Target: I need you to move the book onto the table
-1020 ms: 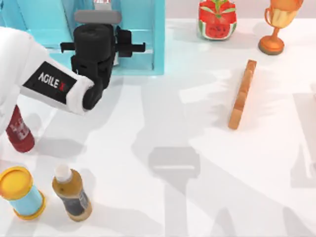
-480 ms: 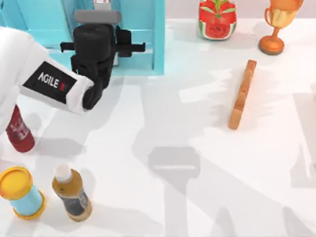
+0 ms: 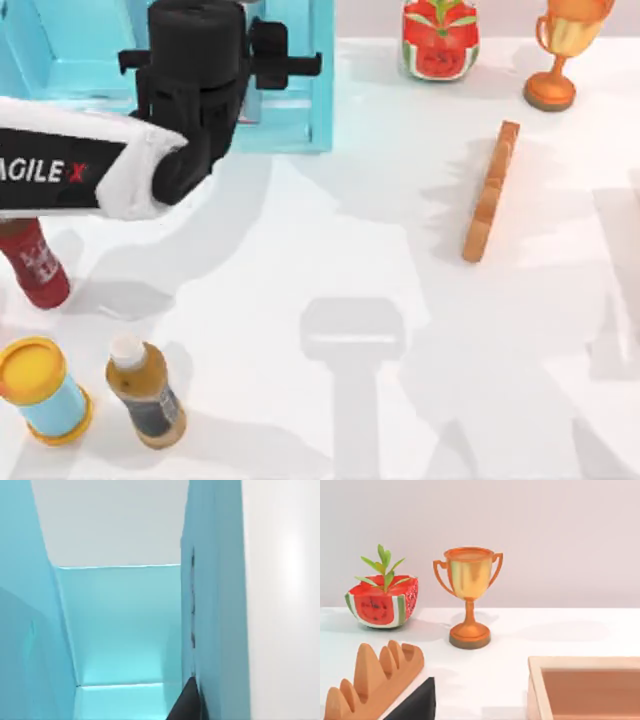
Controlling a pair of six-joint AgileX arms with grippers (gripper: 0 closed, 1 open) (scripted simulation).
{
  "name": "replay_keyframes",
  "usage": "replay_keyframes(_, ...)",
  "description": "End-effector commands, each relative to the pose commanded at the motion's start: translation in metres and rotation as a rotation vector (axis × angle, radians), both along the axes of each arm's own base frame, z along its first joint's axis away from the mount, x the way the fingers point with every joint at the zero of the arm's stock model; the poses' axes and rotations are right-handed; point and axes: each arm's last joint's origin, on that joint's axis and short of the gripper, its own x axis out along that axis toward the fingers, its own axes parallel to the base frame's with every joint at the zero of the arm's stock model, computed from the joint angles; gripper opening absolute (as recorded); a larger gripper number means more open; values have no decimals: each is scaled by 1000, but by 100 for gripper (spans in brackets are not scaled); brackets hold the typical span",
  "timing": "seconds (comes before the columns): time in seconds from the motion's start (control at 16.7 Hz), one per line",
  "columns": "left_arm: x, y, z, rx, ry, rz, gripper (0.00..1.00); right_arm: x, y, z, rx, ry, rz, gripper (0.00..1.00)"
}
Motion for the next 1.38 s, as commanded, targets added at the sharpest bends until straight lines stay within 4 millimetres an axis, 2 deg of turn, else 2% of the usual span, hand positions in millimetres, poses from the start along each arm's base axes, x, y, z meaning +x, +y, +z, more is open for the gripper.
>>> replay_keyframes(0.18, -53, 5, 65, -24, -44, 2, 0, 0, 0, 0, 0, 0, 0, 100)
replay_keyframes(0.3, -86, 13, 88, -24, -48, 10, 0, 0, 0, 0, 0, 0, 0, 100)
replay_keyframes(0.42, -112, 21, 99, -12, -36, 21, 0, 0, 0, 0, 0, 0, 0, 100)
replay_keyframes(0.54, -129, 27, 101, 3, -21, 31, 0, 0, 0, 0, 0, 0, 0, 100)
replay_keyframes(0.66, -136, 29, 101, 12, -12, 37, 0, 0, 0, 0, 0, 0, 0, 100)
replay_keyframes(1.02, -134, 28, 99, 11, -2, 39, 0, 0, 0, 0, 0, 0, 0, 100)
replay_keyframes(1.2, -136, 13, 90, -36, 45, 39, 0, 0, 0, 0, 0, 0, 0, 100)
replay_keyframes(1.38, -141, -14, 73, -129, 129, 60, 0, 0, 0, 0, 0, 0, 0, 100)
